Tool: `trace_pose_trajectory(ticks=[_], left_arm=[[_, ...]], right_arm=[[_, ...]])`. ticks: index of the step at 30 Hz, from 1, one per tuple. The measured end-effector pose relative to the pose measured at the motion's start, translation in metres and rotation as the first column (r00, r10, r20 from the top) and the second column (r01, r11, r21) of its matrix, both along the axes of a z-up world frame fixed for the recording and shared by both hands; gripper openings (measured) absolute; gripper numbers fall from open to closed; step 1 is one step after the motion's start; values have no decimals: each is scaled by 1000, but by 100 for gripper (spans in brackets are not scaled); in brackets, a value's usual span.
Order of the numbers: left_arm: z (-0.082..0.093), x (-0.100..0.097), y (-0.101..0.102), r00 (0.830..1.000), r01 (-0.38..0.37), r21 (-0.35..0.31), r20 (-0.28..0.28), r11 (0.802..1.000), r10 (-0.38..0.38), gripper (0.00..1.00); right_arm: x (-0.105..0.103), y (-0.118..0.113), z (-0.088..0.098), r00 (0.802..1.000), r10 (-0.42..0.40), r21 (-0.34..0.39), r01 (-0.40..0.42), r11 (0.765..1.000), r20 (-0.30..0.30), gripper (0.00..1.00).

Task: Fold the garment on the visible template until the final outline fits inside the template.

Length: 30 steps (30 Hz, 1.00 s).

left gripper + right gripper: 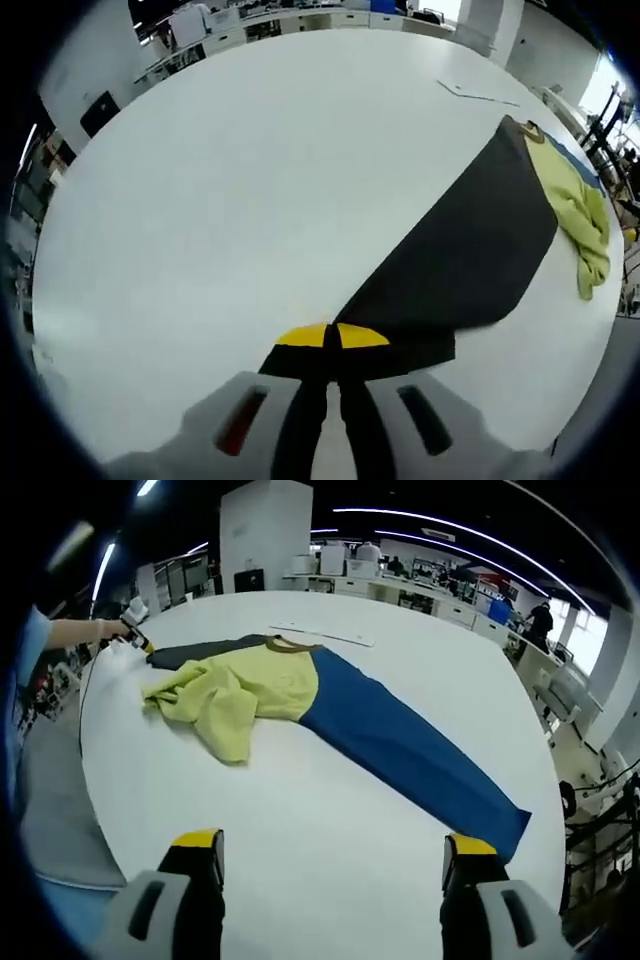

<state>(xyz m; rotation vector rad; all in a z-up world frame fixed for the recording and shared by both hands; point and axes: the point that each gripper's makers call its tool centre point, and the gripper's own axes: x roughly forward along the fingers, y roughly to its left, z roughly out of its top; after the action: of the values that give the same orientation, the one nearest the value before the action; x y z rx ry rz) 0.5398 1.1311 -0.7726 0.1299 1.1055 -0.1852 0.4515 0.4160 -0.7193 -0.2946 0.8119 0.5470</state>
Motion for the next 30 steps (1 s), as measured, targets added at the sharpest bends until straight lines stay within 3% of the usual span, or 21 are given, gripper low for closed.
trace_pose_trajectory(ticks=[8, 15, 18, 22, 24, 25, 27, 30], left_arm=[[-1, -4, 3, 1000, -11, 0, 0, 1000, 11, 0], [10, 1, 3, 996, -22, 2, 89, 1000, 22, 2], [18, 0, -1, 993, 13, 1, 120, 1000, -13, 19], [28, -2, -3, 986, 46, 14, 157, 999, -48, 49], [31, -3, -9, 978, 99, 19, 184, 995, -101, 62], [30, -9, -10, 980, 122, 45, 155, 991, -128, 69], [31, -13, -12, 969, 177, 95, 155, 980, -190, 76], [32, -18, -20, 965, 191, 84, 166, 978, -202, 82]], right_arm=[[-1, 5, 0, 1000, 8, 12, -8, 1000, 3, 90], [-2, 3, 0, 1000, 1, 19, -1, 1000, 4, 90], [-2, 3, -1, 1000, -3, 24, 3, 1000, 4, 90], [-3, 6, -3, 1000, -4, 31, 4, 1000, 3, 90], [-4, 9, -4, 1000, -3, 40, 3, 999, 3, 90], [-5, 11, -4, 1000, -2, 43, 2, 999, 2, 90], [-6, 14, -5, 1000, 4, 46, -4, 999, 1, 90], [-6, 16, -6, 1000, 6, 53, -6, 999, 2, 90]])
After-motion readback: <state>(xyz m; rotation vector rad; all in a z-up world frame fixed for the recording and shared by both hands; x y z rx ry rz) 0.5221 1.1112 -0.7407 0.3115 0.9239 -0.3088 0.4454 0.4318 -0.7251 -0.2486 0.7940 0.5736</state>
